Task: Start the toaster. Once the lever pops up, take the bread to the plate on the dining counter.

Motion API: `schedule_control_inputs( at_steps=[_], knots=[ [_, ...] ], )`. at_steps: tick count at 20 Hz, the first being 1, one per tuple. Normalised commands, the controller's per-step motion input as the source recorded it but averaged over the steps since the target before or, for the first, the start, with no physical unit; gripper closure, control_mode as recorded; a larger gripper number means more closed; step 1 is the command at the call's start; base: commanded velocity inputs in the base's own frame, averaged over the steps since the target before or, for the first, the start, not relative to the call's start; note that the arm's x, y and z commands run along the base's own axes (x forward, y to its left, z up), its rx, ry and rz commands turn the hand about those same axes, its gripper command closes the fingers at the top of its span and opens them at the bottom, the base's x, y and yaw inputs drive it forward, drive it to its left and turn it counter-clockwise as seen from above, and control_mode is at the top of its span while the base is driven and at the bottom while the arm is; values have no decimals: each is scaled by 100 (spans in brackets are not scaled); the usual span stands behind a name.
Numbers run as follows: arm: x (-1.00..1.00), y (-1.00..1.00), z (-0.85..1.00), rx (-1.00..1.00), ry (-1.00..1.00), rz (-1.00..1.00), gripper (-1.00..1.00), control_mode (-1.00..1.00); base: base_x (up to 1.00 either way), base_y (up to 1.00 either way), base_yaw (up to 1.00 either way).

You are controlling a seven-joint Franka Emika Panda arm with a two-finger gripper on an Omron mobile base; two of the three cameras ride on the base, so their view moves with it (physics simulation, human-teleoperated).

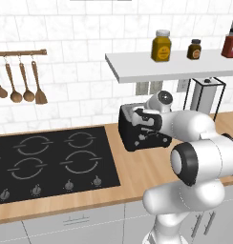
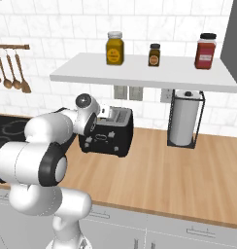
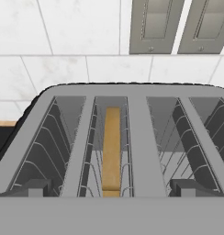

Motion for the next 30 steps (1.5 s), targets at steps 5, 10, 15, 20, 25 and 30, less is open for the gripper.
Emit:
schedule_control_inputs(
  at_steps=[5, 10, 15, 20, 25, 30],
  knots=[
    [0, 0, 0, 0, 0, 0, -100, -100, 0, 0, 0],
    [0, 0, 0, 0, 0, 0, -100, -100, 0, 0, 0],
    [0, 0, 0, 0, 0, 0, -100, -100, 0, 0, 0],
    [0, 0, 0, 0, 0, 0, -100, -100, 0, 0, 0],
    [0, 0, 0, 0, 0, 0, -100, -100, 0, 0, 0],
    [0, 0, 0, 0, 0, 0, -100, -100, 0, 0, 0]
  ],
)
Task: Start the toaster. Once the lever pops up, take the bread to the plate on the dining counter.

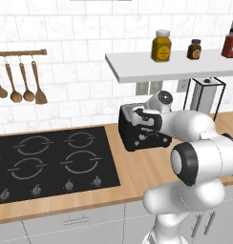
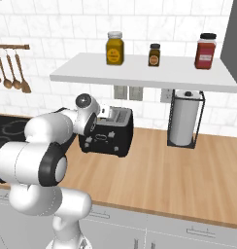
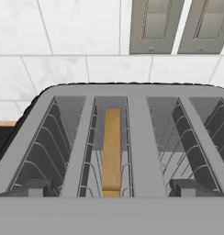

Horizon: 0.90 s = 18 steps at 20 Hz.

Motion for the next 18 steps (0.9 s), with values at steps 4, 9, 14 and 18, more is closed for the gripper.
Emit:
schedule_control_inputs(
  at_steps=[4, 9, 14, 18],
  knots=[
    [0, 0, 0, 0, 0, 0, -100, -100, 0, 0, 0],
    [0, 0, 0, 0, 0, 0, -100, -100, 0, 0, 0],
    [0, 0, 0, 0, 0, 0, -100, -100, 0, 0, 0],
    [0, 0, 0, 0, 0, 0, -100, -100, 0, 0, 0]
  ],
)
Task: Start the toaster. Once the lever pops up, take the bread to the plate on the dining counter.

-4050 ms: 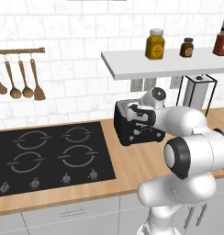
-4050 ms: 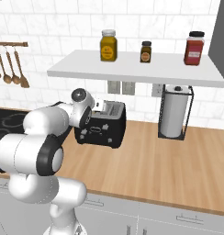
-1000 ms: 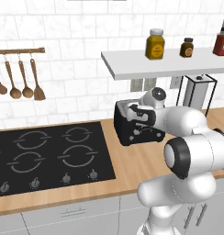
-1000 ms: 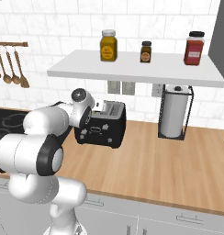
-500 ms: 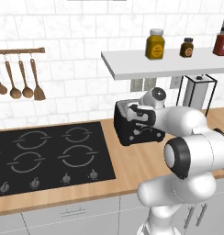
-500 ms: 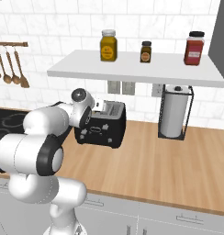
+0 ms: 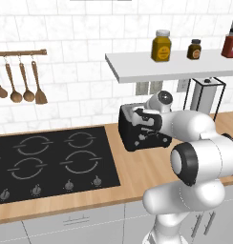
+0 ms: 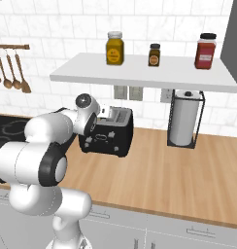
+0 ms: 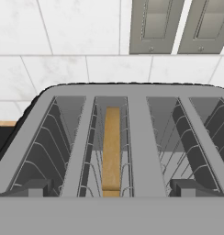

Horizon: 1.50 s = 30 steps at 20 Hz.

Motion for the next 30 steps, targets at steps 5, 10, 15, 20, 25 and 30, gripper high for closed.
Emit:
schedule_control_inputs(
  at_steps=[5, 10, 15, 20, 25, 30],
  knots=[
    [0, 0, 0, 0, 0, 0, -100, -100, 0, 0, 0],
    [0, 0, 0, 0, 0, 0, -100, -100, 0, 0, 0],
    [0, 0, 0, 0, 0, 0, -100, -100, 0, 0, 0],
    [0, 0, 0, 0, 0, 0, -100, -100, 0, 0, 0],
    [0, 0, 0, 0, 0, 0, -100, -100, 0, 0, 0],
    [0, 0, 0, 0, 0, 0, -100, -100, 0, 0, 0]
  ],
)
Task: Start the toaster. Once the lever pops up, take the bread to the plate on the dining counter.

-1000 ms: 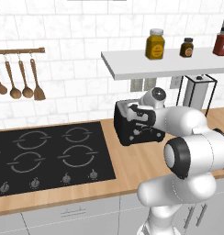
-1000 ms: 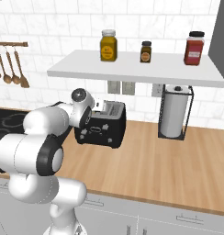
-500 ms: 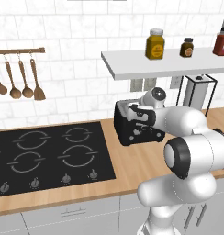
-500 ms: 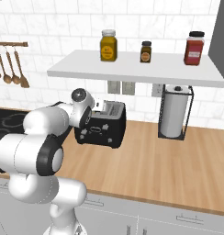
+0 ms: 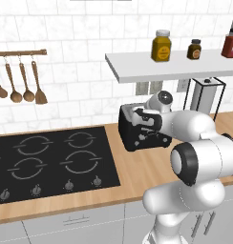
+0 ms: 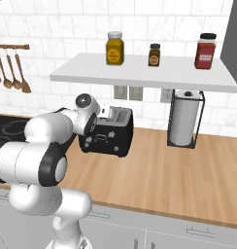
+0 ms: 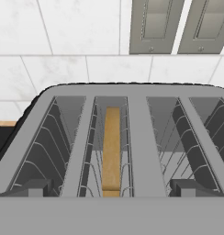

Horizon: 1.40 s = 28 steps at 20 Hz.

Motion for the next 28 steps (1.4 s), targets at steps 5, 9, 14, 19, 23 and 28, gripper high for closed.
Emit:
schedule_control_inputs(
  at_steps=[5, 9, 14, 19, 23, 28],
  knots=[
    [0, 0, 0, 0, 0, 0, -100, -100, 0, 0, 0],
    [0, 0, 0, 0, 0, 0, -100, -100, 0, 0, 0],
    [0, 0, 0, 0, 0, 0, -100, -100, 0, 0, 0],
    [0, 0, 0, 0, 0, 0, -100, -100, 0, 0, 0],
    [0, 0, 0, 0, 0, 0, -100, -100, 0, 0, 0],
    [0, 0, 0, 0, 0, 0, -100, -100, 0, 0, 0]
  ],
)
